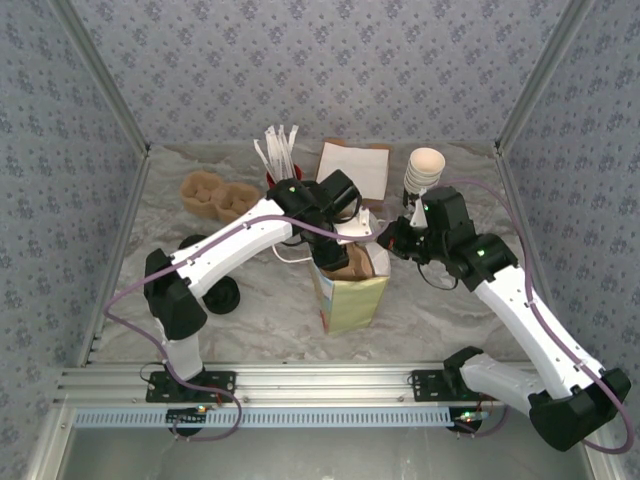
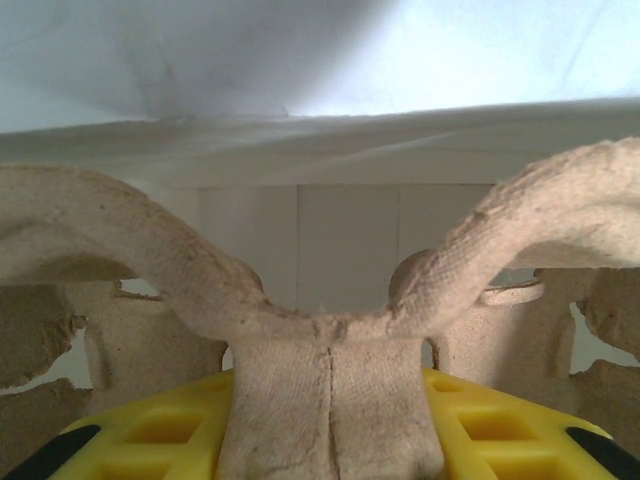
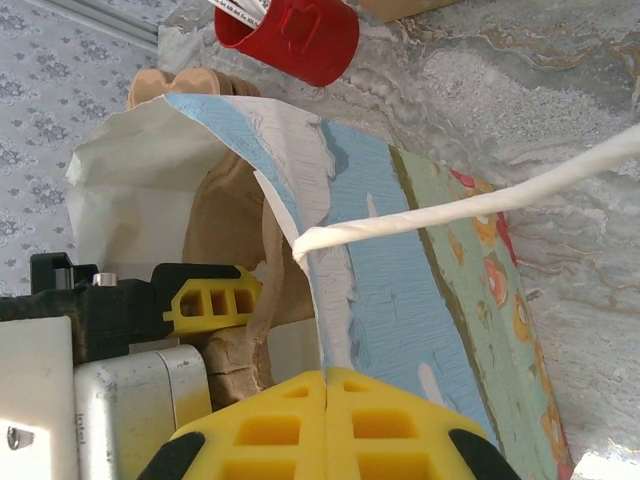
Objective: Pack the takeout coffee
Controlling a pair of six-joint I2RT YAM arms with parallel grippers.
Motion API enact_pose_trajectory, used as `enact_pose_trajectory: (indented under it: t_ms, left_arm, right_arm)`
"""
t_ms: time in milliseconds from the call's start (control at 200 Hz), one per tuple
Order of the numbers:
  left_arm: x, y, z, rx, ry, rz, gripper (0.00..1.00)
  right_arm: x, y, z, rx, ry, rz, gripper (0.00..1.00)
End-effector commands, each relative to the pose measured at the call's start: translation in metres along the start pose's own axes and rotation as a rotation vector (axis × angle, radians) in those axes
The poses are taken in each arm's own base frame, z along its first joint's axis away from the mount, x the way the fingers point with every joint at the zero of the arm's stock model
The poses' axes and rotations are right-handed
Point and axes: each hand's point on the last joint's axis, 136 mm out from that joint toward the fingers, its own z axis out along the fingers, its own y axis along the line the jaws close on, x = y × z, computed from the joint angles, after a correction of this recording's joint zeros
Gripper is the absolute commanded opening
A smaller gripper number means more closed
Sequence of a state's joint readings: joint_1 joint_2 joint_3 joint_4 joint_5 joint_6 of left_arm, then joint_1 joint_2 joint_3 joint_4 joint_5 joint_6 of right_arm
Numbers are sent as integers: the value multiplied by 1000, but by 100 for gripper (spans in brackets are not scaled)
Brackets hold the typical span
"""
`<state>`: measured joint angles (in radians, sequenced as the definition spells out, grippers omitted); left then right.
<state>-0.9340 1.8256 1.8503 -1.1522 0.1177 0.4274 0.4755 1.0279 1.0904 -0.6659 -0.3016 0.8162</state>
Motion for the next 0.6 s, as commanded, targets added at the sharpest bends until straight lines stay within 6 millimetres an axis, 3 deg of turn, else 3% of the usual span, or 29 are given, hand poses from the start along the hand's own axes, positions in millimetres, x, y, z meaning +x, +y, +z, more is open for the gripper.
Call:
enact_pose_trajectory:
  t_ms: [0,595]
  left_arm:
    - [9,-15,8,43,52,70,41]
    - [17,-17,34,55,141,114,41]
  right_arm:
    - [-7,4,-9,-1,-45,-9,3]
    - [-13,4,-23,31,-94,-40,5]
